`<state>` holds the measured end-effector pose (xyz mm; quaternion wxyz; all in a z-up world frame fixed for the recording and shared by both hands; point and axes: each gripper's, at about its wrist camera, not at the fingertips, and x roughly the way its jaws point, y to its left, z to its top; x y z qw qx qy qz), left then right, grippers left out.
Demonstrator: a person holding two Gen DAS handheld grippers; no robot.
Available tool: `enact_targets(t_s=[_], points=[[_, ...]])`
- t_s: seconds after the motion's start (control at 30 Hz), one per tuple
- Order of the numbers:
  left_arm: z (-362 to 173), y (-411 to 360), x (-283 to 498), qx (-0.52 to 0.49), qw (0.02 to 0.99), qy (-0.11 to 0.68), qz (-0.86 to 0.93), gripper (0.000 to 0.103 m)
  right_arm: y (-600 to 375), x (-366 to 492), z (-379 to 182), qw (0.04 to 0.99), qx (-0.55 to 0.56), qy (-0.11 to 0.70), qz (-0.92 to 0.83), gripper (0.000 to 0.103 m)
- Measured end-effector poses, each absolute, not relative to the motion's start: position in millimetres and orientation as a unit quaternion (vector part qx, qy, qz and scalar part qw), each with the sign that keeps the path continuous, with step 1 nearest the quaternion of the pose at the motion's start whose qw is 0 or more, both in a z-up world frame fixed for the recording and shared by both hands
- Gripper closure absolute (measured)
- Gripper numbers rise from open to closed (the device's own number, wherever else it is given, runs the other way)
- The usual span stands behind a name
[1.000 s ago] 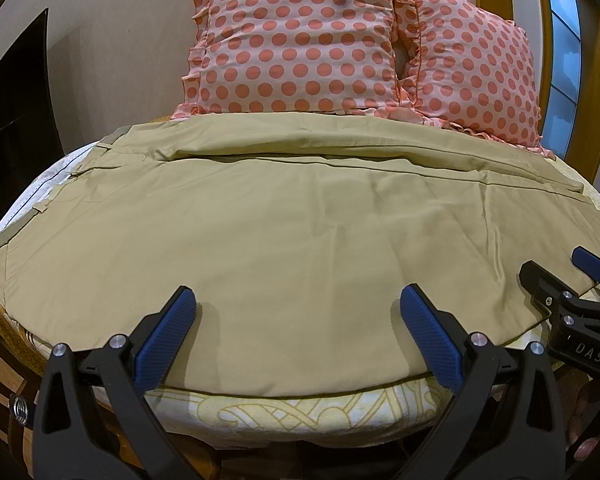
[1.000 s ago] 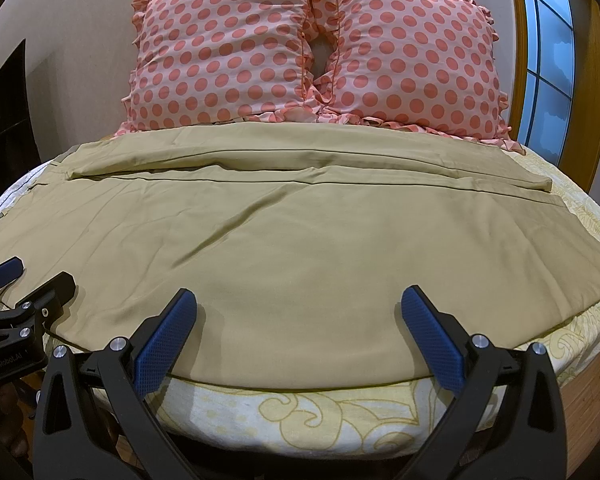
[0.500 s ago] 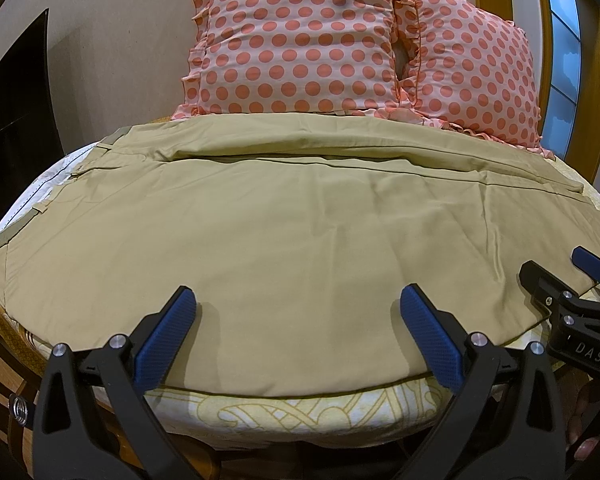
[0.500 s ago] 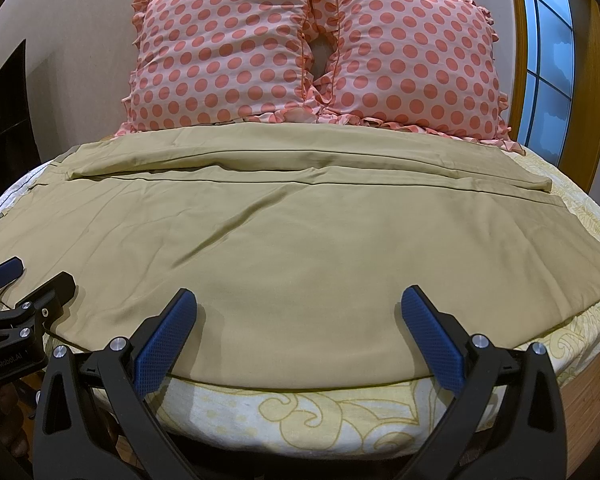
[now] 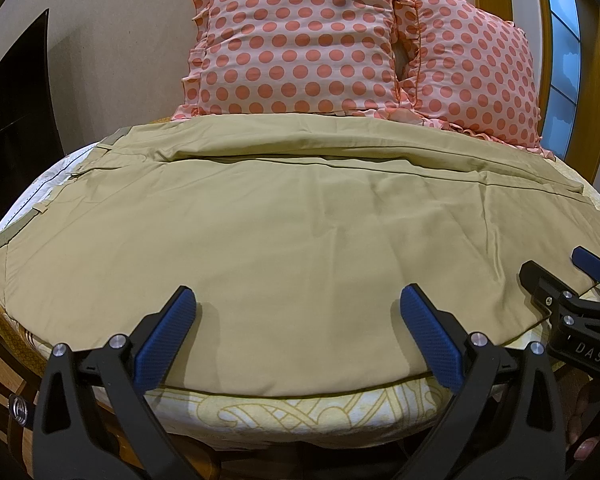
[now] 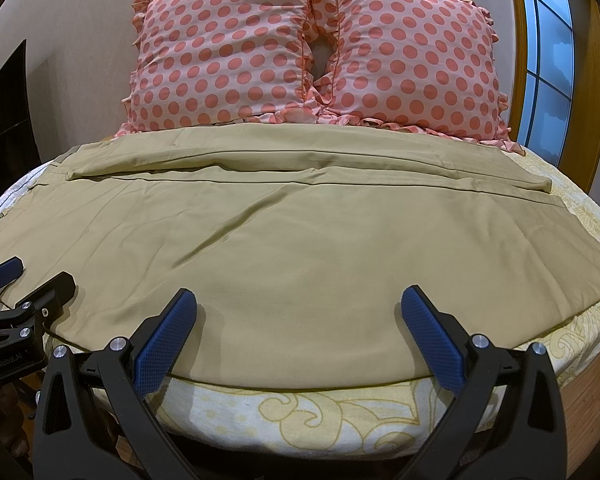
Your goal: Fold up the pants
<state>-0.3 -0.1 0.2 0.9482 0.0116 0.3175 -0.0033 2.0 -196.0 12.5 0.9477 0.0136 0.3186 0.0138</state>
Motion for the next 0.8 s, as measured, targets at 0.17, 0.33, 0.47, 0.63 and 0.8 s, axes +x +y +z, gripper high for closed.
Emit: enact_targets(t_s=[0.17, 0.33, 0.47, 0.63, 0.8], points=[[0.2, -0.1, -0.3, 0.012, 0.948, 0.317, -0.003, 0.002, -195.9, 1.9, 12.4, 0.948, 0.014, 0.318, 0.014, 0.001], [0.3, -0.1, -0.3, 0.012, 0.948, 0.317, -0.003, 0.002, -195.8, 1.9, 12.3, 0.948, 0.014, 0.318, 0.014, 0.001], [0.3, -0.1, -0.4, 0.012, 0.948, 0.317, -0.003, 0.002, -195.8, 1.8, 12.3, 0.948, 0.014, 0.318, 0.014, 0.001], [0.3, -0.1, -0.4, 0.012, 0.949, 0.316, -0.003, 0.002, -195.9, 1.0, 12.3, 0.948, 0.014, 0.318, 0.014, 0.001], [0.3, -0.1, -0.4, 0.012, 0.949, 0.316, -0.003, 0.002, -195.8, 0.7, 12.2, 0.950, 0.014, 0.313, 0.014, 0.001]])
